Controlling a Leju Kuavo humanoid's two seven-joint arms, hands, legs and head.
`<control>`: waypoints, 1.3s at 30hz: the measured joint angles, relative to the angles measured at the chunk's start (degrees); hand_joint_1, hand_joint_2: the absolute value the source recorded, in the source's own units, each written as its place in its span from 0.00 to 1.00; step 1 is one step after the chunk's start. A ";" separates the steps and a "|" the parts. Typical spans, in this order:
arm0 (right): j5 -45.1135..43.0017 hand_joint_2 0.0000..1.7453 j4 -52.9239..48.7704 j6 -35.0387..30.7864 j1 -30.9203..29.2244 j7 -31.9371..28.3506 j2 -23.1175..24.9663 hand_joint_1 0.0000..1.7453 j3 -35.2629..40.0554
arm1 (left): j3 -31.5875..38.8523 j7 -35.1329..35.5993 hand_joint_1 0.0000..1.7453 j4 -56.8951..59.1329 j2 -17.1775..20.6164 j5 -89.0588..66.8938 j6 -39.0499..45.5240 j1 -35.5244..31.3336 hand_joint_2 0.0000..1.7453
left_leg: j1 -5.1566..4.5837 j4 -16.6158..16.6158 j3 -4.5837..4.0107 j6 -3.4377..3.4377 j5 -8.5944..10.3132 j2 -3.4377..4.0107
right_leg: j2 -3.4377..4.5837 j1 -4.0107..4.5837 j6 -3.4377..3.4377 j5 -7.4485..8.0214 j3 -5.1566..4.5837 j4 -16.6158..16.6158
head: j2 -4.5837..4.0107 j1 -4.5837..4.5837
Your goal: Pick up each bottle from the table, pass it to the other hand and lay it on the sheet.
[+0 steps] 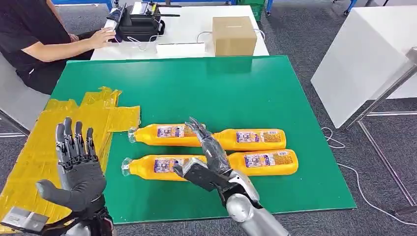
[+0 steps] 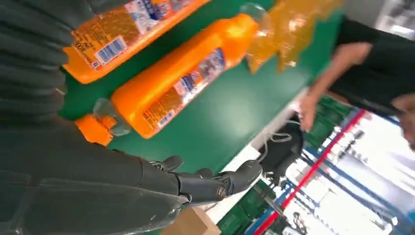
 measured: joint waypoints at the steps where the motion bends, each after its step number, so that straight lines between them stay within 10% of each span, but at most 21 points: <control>1: 1.08 1.00 1.10 0.53 -1.05 0.82 0.02 0.00 0.86 | 0.24 0.09 0.00 0.00 -0.07 0.00 -0.31 -0.05 0.00 | 0.00 0.00 0.01 0.00 0.00 0.00 | 0.00 0.00 0.00 0.00 0.00 0.00 | 0.00 0.00; 36: 6.11 1.00 20.53 23.46 -17.89 21.54 -1.20 0.00 22.39 | 5.46 0.94 0.00 0.90 -0.96 1.79 -1.12 -0.67 0.00 | -0.01 0.00 0.05 0.00 0.02 0.00 | 0.00 -0.01 0.00 0.00 0.03 0.02 | 0.00 0.00; 37: 6.37 1.00 20.53 23.83 -18.08 21.95 -1.49 0.34 23.00 | 5.62 0.94 0.00 0.90 -0.98 1.79 -1.12 -0.61 0.00 | -0.02 0.01 0.06 0.00 0.02 0.00 | 0.00 -0.01 0.00 0.00 0.04 0.01 | 0.00 0.00; 38: 6.72 1.00 20.53 24.20 -18.22 22.34 -1.75 1.00 23.59 | 5.79 0.96 0.00 0.90 -1.03 1.77 -1.07 -0.55 0.00 | -0.02 0.01 0.07 0.00 0.02 -0.01 | 0.00 -0.01 0.00 0.00 0.06 0.01 | 0.00 0.02; 39: 6.85 1.00 20.51 24.27 -18.36 22.65 -1.97 1.00 24.11 | 5.99 0.96 0.00 0.90 -1.09 1.79 -1.03 -0.50 0.00 | -0.02 0.01 0.11 0.00 0.02 0.00 | 0.00 -0.01 0.00 0.00 0.08 0.01 | 0.00 0.00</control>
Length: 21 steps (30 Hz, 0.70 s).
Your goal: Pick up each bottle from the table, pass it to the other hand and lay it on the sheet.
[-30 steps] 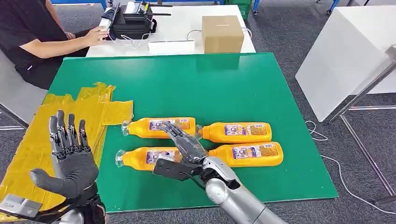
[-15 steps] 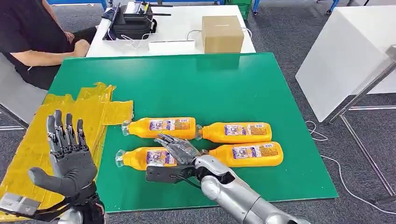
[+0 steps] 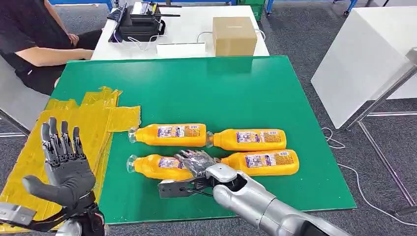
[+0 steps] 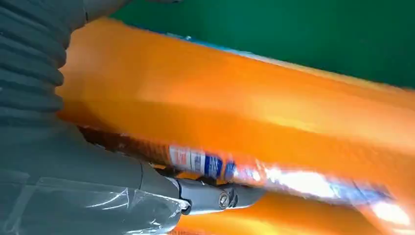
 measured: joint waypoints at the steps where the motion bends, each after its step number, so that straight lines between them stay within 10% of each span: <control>1: -0.04 1.00 0.00 0.13 -0.12 0.04 -0.22 1.00 0.33 | 0.20 0.00 0.00 0.00 -0.02 0.00 0.00 0.04 0.00 | 0.00 0.00 0.05 0.00 0.00 0.00 | 0.00 0.00 0.00 0.00 0.04 0.00 | 0.00 0.00; 21: -16.25 1.00 -2.35 -8.64 2.29 -3.51 -1.66 1.00 -2.48 | 1.11 4.30 0.00 0.28 -0.35 3.57 2.16 -0.08 0.00 | 0.00 0.00 0.25 0.00 0.00 0.01 | 0.01 0.01 0.00 0.00 0.23 -0.01 | 0.00 -0.02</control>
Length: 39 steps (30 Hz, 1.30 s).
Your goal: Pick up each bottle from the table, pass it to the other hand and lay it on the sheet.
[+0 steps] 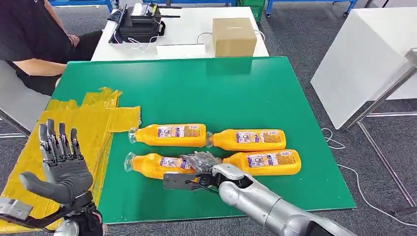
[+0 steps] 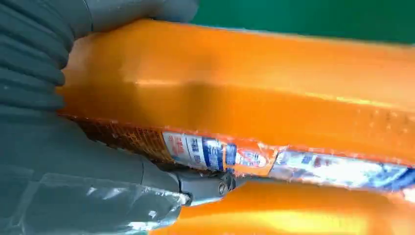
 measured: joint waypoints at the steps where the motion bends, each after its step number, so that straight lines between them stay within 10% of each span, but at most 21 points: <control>1: -1.97 1.00 -0.88 -1.77 1.25 -1.20 0.09 1.00 -1.15 | 0.00 1.22 0.00 0.24 -0.02 1.53 0.26 0.00 0.00 | 0.00 0.00 -0.03 0.00 0.00 0.00 | 0.00 0.00 0.00 0.00 -0.02 0.00 | 0.00 0.04; 11: -7.32 1.00 -8.68 -6.49 7.33 -5.15 0.64 1.00 -8.25 | 0.02 4.78 0.00 1.42 -0.44 6.61 0.66 -0.01 0.00 | 0.00 0.00 -0.10 0.00 0.00 0.00 | 0.00 0.00 0.00 0.00 -0.09 0.00 | 0.00 0.02; 12: -8.15 1.00 -9.08 -7.56 7.81 -6.44 0.64 1.00 -8.82 | 0.02 5.65 0.00 1.44 -0.50 7.34 0.79 0.09 1.00 | 0.00 0.00 -0.10 0.00 0.00 -0.01 | 0.00 0.00 0.00 0.00 -0.09 0.00 | 0.00 0.04; 19: -9.13 1.00 -16.96 -17.41 14.97 -17.34 0.83 1.00 -14.74 | -0.09 12.57 0.00 2.47 -0.44 16.96 -4.34 2.21 1.00 | 0.00 0.00 -0.18 0.00 -0.02 -0.01 | 0.00 -0.01 0.00 0.00 -0.17 0.00 | 0.00 0.00; 39: -9.65 1.00 -19.68 -13.65 14.99 -17.56 2.71 1.00 -15.11 | -9.49 20.31 0.00 9.75 2.89 23.84 -24.50 0.14 1.00 | 0.00 0.00 -0.22 0.01 0.00 -0.01 | -0.01 0.00 0.00 0.00 -0.18 0.00 | 0.00 0.02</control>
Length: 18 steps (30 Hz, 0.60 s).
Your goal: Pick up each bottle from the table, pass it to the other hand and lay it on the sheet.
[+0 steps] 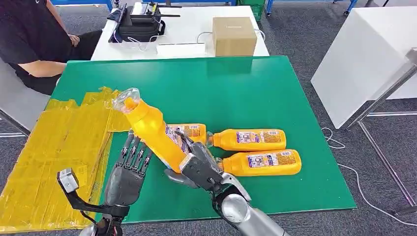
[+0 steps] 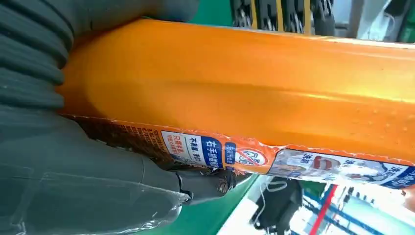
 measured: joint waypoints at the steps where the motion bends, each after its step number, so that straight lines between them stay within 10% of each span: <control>1: 0.02 1.00 0.13 0.09 -0.09 0.09 0.00 1.00 0.05 | -0.20 -0.07 0.00 0.11 0.09 -0.11 0.00 -0.05 1.00 | 0.00 0.00 0.00 0.00 0.00 0.00 | 0.00 0.00 0.00 0.00 0.00 0.00 | 0.00 0.00; 18: -2.05 1.00 2.80 11.08 -4.74 6.40 -0.33 1.00 7.81 | -1.55 -5.95 0.00 0.57 1.09 -13.05 7.74 -1.85 1.00 | 0.02 0.00 0.01 0.00 0.01 -0.01 | 0.00 0.01 0.00 0.00 0.00 0.01 | 0.00 0.00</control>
